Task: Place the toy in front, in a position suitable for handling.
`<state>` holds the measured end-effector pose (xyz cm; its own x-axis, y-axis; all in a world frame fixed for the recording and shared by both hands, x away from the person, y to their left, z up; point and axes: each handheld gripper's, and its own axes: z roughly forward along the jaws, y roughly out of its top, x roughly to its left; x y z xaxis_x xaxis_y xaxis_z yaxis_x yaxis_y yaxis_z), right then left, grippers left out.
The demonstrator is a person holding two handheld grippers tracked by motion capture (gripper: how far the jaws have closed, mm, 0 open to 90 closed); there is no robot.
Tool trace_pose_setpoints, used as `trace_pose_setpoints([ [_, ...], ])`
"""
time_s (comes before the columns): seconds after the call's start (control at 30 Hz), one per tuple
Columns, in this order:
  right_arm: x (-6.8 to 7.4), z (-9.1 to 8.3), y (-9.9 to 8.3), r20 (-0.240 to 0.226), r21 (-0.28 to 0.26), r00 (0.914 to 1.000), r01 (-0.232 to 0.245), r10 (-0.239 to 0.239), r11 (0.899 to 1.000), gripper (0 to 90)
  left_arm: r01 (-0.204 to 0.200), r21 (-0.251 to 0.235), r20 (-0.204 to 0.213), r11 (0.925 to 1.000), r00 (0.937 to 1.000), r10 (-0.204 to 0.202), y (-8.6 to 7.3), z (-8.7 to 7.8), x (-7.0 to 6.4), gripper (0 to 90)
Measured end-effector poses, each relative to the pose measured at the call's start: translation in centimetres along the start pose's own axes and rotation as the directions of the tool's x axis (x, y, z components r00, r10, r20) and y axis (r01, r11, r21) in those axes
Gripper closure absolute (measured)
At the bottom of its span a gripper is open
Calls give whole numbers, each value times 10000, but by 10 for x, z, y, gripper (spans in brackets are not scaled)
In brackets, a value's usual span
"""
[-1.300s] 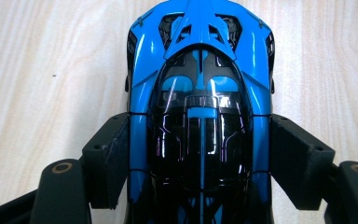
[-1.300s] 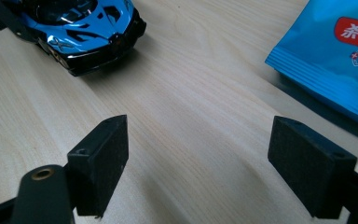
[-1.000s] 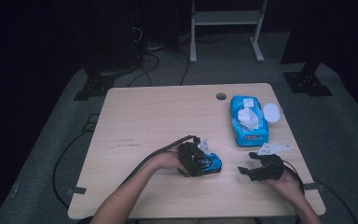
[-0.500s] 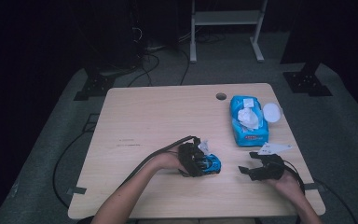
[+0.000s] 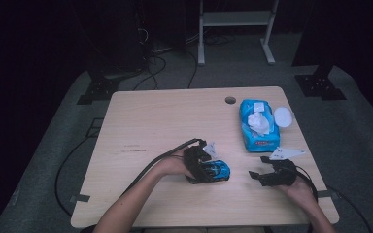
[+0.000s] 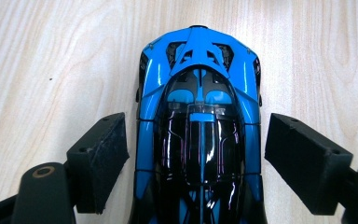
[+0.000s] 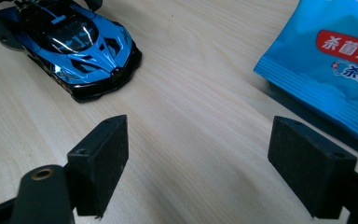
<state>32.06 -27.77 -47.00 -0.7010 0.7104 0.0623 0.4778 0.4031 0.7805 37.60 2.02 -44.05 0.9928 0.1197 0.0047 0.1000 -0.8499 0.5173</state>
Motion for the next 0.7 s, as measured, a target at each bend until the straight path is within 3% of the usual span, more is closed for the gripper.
trace_pose_setpoints([
  [0.37, -2, -6, 9, 149, -555, 9999, 13, -5, 9985, 194, -24, -583, -211, 9983, 9998, 12, -3, -15, -1, 164],
  [0.7, -13, -14, 38, 555, -861, 9978, 414, -367, 9954, 193, 432, -1274, -433, 9909, 9979, -491, -21, -18, -3, 138],
])
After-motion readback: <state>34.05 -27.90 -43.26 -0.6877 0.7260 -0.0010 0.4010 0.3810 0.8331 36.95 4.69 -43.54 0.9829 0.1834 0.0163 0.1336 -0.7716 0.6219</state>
